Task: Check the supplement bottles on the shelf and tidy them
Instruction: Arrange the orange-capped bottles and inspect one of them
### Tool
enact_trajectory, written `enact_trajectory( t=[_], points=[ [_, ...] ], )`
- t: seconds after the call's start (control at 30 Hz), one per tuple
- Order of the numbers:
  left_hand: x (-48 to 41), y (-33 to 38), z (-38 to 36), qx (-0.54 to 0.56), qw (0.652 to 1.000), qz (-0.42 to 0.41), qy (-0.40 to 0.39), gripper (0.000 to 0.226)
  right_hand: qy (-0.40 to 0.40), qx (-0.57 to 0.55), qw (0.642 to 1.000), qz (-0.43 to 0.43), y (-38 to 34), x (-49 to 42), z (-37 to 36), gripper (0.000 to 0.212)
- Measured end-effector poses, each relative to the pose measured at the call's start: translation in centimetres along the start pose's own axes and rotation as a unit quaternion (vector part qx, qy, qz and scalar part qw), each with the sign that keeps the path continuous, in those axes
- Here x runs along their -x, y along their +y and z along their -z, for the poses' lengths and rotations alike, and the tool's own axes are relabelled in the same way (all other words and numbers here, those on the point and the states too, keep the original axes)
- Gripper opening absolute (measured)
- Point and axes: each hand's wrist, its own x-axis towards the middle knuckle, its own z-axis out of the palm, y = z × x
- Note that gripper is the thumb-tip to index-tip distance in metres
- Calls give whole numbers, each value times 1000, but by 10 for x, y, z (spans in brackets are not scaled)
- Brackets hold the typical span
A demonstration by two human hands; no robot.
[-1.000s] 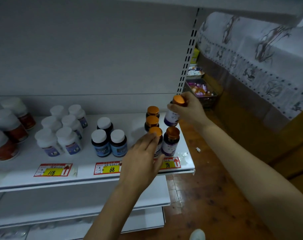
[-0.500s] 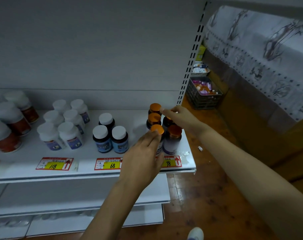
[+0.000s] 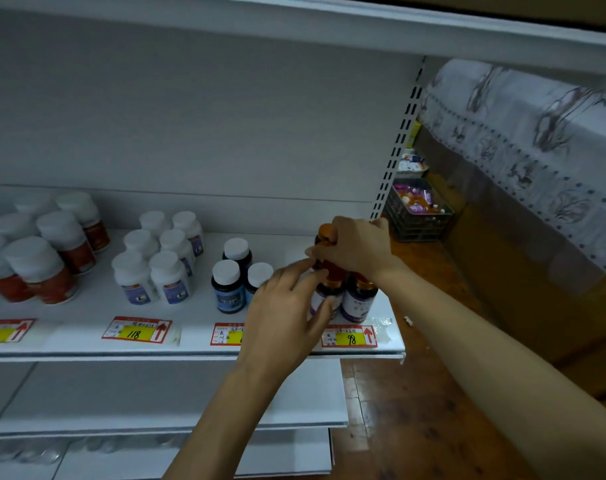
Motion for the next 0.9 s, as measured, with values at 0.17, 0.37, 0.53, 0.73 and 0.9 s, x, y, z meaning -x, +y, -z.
enact_trajectory(
  t=[0.17, 0.37, 0.53, 0.73, 0.9],
  points=[
    [0, -3, 11, 28, 999, 18, 30, 40, 26, 13, 1000, 6, -5, -2, -5, 40],
    [-3, -6, 25, 73, 994, 37, 71, 40, 147, -45, 988, -8, -17, 5, 16, 34],
    [-5, -3, 35, 135, 983, 74, 102, 52, 175, -158, 972, 26, -35, 31, 80, 33],
    [-2, 15, 56, 278, 949, 61, 138, 59, 186, -221, 957, 30, -45, 61, 135, 33],
    [1, 39, 69, 534, 830, 147, 67, 40, 133, -392, 910, 30, -44, 66, 132, 33]
  ],
)
